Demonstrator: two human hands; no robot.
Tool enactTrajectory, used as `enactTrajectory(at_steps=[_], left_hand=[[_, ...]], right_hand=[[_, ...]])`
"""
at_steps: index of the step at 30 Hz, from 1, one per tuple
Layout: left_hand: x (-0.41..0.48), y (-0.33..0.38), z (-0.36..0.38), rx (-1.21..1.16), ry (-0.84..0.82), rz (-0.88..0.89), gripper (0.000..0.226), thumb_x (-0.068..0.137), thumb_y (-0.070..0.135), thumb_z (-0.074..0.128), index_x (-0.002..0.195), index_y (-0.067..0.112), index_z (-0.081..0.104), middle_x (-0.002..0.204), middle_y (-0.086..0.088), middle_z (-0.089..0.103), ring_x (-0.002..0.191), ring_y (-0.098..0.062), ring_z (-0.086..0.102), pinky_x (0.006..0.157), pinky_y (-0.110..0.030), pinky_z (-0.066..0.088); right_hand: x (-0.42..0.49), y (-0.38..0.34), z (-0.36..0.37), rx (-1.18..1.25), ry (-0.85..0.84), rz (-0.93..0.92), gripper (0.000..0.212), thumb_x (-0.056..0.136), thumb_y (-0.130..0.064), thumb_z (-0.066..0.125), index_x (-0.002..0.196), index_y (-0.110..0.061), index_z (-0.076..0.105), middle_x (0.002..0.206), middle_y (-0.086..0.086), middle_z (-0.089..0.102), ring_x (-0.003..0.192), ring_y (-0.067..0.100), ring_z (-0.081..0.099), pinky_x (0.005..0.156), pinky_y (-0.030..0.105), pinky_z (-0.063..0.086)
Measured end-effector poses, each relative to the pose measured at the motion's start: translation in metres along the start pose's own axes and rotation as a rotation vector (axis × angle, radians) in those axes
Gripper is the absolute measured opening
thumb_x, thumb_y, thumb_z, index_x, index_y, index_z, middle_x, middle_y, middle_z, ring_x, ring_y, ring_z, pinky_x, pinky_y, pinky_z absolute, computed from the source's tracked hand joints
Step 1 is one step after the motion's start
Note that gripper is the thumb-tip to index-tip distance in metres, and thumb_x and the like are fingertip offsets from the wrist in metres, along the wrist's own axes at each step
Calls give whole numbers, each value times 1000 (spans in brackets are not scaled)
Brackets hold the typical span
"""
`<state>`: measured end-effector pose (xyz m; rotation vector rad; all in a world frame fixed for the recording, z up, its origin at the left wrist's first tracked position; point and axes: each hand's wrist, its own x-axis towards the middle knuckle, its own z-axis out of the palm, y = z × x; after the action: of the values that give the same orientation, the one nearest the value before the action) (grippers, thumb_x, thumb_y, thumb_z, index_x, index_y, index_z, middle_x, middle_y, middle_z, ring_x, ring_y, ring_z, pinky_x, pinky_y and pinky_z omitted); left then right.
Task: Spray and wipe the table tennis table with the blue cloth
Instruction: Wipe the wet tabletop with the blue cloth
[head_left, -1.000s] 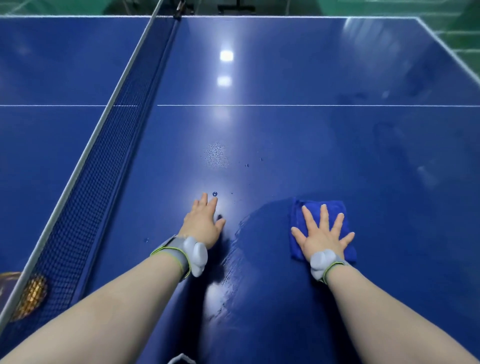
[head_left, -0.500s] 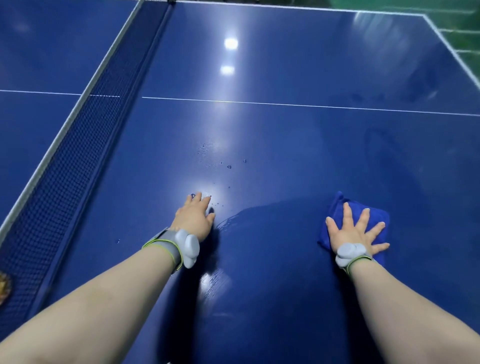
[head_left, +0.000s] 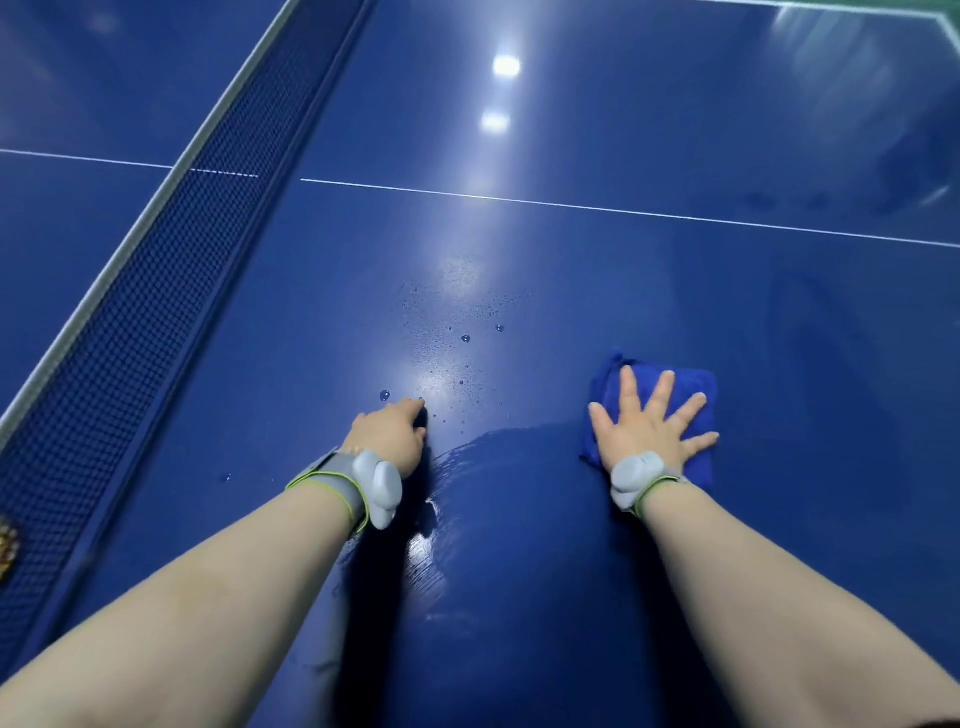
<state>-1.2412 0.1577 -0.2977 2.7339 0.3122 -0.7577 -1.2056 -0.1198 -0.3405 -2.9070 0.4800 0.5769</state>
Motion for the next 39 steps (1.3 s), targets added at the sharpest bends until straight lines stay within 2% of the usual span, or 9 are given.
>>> enactTrajectory(at_steps=[4, 10, 13, 18, 25, 29, 33, 37, 39], left_hand=[[5, -4, -2, -24, 9, -20, 44, 94, 23, 41, 137, 30, 44, 134, -3, 57, 122, -34, 50, 99, -37, 44], [15, -1, -4, -28, 136, -13, 41, 96, 18, 37, 135, 26, 45, 130, -6, 59, 116, -34, 54, 95, -37, 45], [22, 5, -7, -44, 184, -48, 36, 95, 19, 37, 130, 21, 46, 127, -9, 58, 112, -36, 56, 91, -39, 46], [32, 18, -10, 24, 218, 16, 40, 96, 19, 39, 136, 19, 45, 137, -6, 47, 121, -33, 46, 99, -40, 40], [55, 35, -11, 72, 179, 113, 25, 94, 16, 41, 115, 13, 55, 117, -3, 51, 113, -27, 47, 91, -39, 41], [67, 39, -14, 80, 166, 103, 20, 95, 15, 40, 110, 13, 53, 116, -5, 47, 113, -26, 44, 91, -39, 38], [78, 38, -20, 73, 166, 73, 21, 94, 14, 39, 111, 12, 52, 116, -5, 48, 109, -30, 48, 90, -39, 38], [88, 33, -24, 54, 208, 53, 20, 89, 9, 37, 97, 16, 54, 109, -4, 60, 97, -35, 52, 76, -35, 41], [92, 30, -26, 37, 198, 28, 29, 87, 8, 38, 106, 20, 56, 111, -4, 64, 100, -35, 53, 78, -36, 46]], right_hand=[[-18, -59, 18, -104, 7, -265, 71, 94, -68, 23, 153, -42, -8, 162, 5, -21, 143, 48, -22, 106, 76, -3], [-58, -114, 42, -283, -34, -776, 71, 92, -69, 30, 152, -47, 0, 163, 1, -18, 143, 45, -25, 104, 75, -12], [-51, -114, 40, -282, -51, -877, 68, 91, -70, 34, 150, -53, 5, 164, -4, -14, 145, 39, -24, 105, 72, -15], [-5, -83, 17, -186, 3, -607, 69, 90, -71, 33, 151, -51, 7, 164, -8, -11, 147, 36, -19, 110, 69, -8], [71, 20, -22, 20, 69, 12, 71, 90, -73, 27, 152, -48, 4, 164, -3, -11, 148, 38, -15, 112, 70, -1], [94, 35, -33, 91, 63, 208, 72, 92, -72, 24, 154, -44, 1, 164, 4, -14, 146, 43, -17, 110, 72, -3], [102, 15, -35, 56, 71, 173, 72, 93, -70, 22, 155, -41, 0, 163, 7, -14, 145, 46, -16, 109, 73, -3], [98, -28, -28, -40, 94, -62, 72, 93, -71, 23, 154, -42, 1, 164, 8, -12, 145, 46, -14, 109, 73, 0], [88, -63, -19, -99, 101, -218, 73, 93, -71, 25, 154, -41, 0, 164, 8, -13, 145, 47, -14, 109, 74, 0]])
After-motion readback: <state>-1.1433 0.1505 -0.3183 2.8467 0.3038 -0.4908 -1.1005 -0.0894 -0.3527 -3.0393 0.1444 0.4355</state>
